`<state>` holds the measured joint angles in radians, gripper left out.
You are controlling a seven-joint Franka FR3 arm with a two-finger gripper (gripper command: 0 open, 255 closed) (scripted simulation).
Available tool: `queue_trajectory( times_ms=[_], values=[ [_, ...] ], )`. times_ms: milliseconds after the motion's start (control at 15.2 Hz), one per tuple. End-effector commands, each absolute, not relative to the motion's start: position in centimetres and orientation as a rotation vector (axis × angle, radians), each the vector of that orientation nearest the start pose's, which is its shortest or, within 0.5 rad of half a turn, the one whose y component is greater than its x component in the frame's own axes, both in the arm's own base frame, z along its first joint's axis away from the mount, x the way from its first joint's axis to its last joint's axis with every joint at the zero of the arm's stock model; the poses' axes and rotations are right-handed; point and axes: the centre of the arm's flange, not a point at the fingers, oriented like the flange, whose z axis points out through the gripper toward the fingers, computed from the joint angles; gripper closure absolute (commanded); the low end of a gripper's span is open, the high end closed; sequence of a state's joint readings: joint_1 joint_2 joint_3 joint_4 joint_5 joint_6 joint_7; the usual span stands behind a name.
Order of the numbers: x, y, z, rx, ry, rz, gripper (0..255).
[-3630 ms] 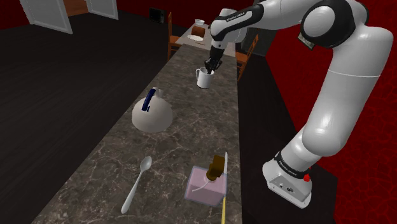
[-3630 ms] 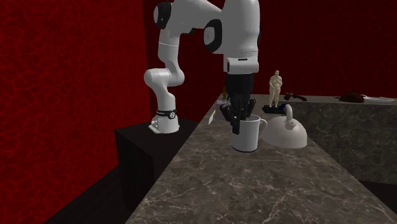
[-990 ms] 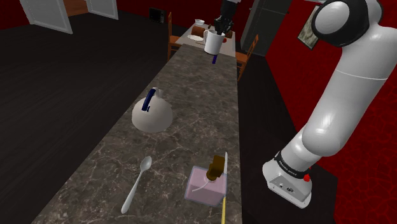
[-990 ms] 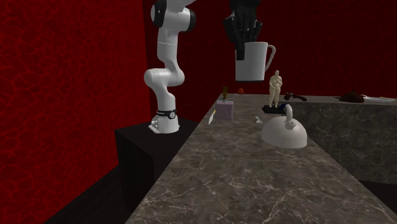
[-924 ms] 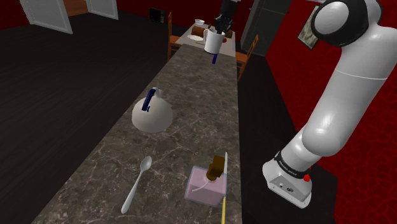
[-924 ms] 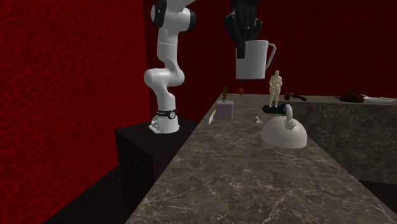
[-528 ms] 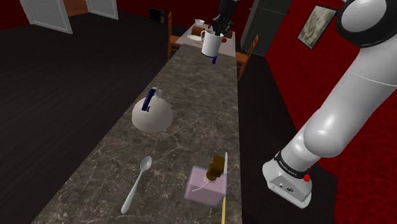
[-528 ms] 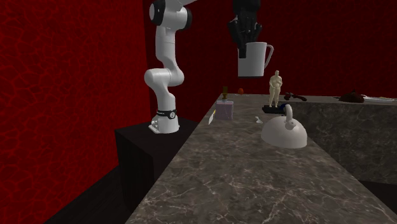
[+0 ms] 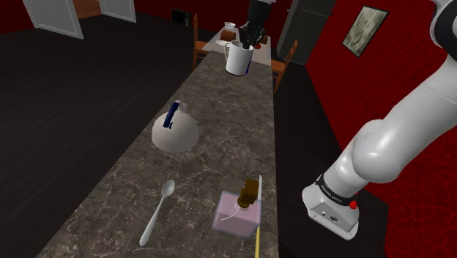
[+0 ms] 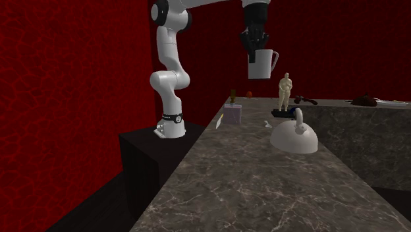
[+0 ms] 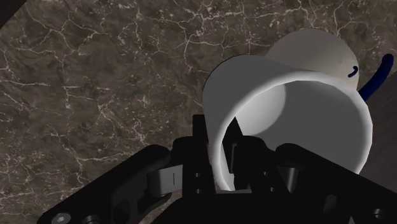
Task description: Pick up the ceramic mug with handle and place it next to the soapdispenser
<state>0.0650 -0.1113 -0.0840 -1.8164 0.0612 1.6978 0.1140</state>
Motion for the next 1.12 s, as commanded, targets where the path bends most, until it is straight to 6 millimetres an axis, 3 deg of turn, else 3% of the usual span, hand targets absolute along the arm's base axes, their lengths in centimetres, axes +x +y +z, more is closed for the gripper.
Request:
queue_trajectory(
  times_ms=[0,1056],
  values=[
    [51.4,1.5,57.8,-3.065,0.218,0.017,255],
    [41.6,20.3,57.9,-3.065,0.218,0.017,255]
  ],
)
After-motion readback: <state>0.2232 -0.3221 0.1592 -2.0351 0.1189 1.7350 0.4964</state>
